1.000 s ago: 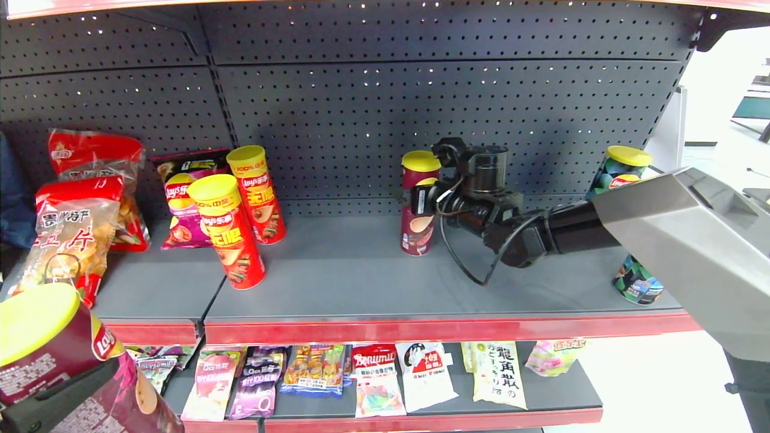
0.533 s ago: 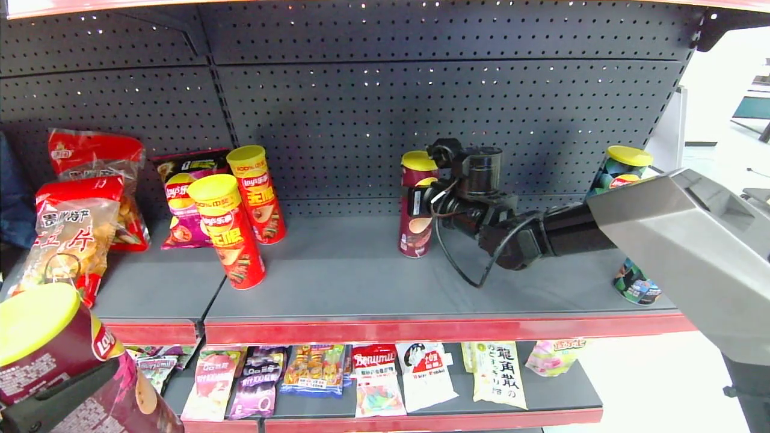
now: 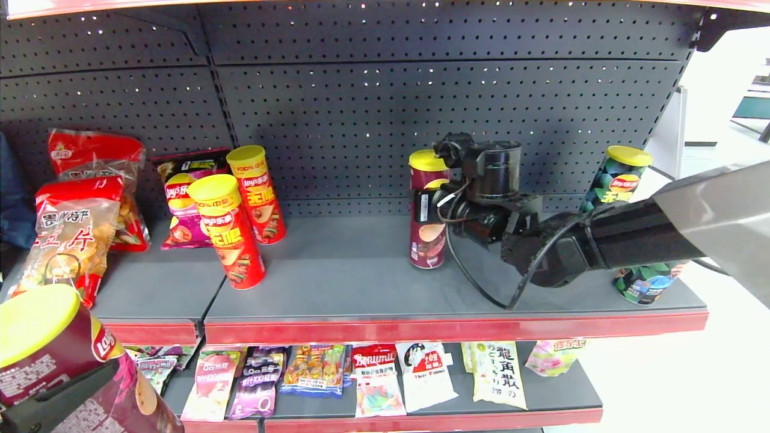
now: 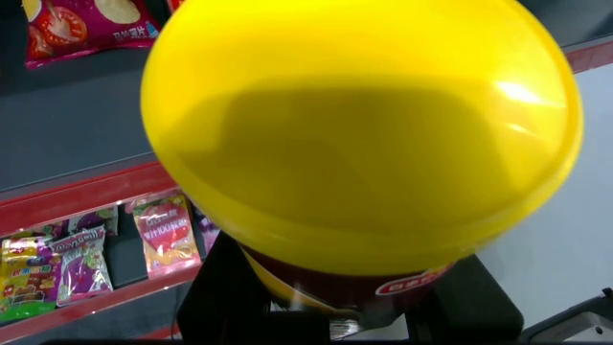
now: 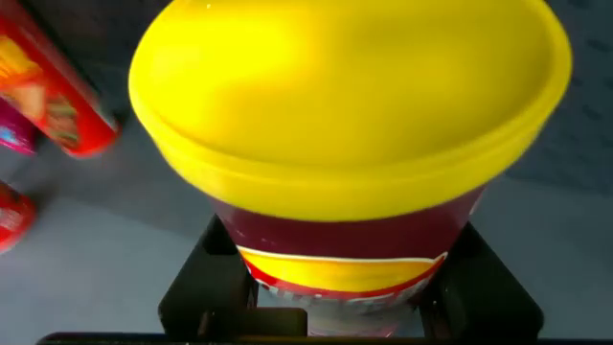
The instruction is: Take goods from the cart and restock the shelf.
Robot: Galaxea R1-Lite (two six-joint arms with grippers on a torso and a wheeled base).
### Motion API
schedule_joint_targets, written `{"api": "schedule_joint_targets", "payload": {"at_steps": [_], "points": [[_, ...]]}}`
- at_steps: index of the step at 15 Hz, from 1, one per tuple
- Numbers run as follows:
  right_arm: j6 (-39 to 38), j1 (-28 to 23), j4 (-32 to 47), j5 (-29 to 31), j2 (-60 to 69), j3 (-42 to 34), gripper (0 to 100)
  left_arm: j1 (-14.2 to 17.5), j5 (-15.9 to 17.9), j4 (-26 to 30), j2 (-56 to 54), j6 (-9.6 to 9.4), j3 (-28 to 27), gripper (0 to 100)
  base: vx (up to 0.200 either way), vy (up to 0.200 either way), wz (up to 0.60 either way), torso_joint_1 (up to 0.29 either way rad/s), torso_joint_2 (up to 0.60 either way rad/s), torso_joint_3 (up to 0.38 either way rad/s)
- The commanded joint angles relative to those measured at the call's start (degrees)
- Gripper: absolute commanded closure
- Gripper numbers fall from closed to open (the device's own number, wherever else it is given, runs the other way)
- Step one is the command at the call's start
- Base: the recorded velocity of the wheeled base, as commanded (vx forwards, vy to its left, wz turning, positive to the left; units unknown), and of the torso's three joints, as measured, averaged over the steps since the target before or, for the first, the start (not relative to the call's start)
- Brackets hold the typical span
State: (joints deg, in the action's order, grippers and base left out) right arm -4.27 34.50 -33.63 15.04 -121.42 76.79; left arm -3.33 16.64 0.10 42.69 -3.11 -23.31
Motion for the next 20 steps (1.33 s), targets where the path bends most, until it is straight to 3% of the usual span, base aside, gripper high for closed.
{"api": "schedule_joint_targets", "payload": {"at_steps": [1, 5, 11, 20], "points": [[0.31, 0.48, -0.03, 1.74, 5.23, -6.04, 100, -0.01, -0.03, -0.01, -0.06, 0.03, -0.07, 100, 0.000, 0.000, 0.00, 0.000, 0.00, 0.000], [0.14, 1.80, -1.61, 5.96, 7.25, -9.64, 100, -0.01, 0.06, -0.01, 0.02, -0.06, -0.16, 100, 0.000, 0.000, 0.00, 0.000, 0.00, 0.000], [-0.30, 3.21, -7.94, 6.23, 7.86, -16.32, 100, -0.01, 0.06, -0.10, 0.02, -0.06, -0.16, 100, 0.000, 0.000, 0.00, 0.000, 0.00, 0.000], [-0.57, 6.63, -11.19, 7.90, 7.25, -18.43, 100, -0.01, 0.06, -0.10, 0.02, -0.06, -0.16, 100, 0.000, 0.000, 0.00, 0.000, 0.00, 0.000]]}}
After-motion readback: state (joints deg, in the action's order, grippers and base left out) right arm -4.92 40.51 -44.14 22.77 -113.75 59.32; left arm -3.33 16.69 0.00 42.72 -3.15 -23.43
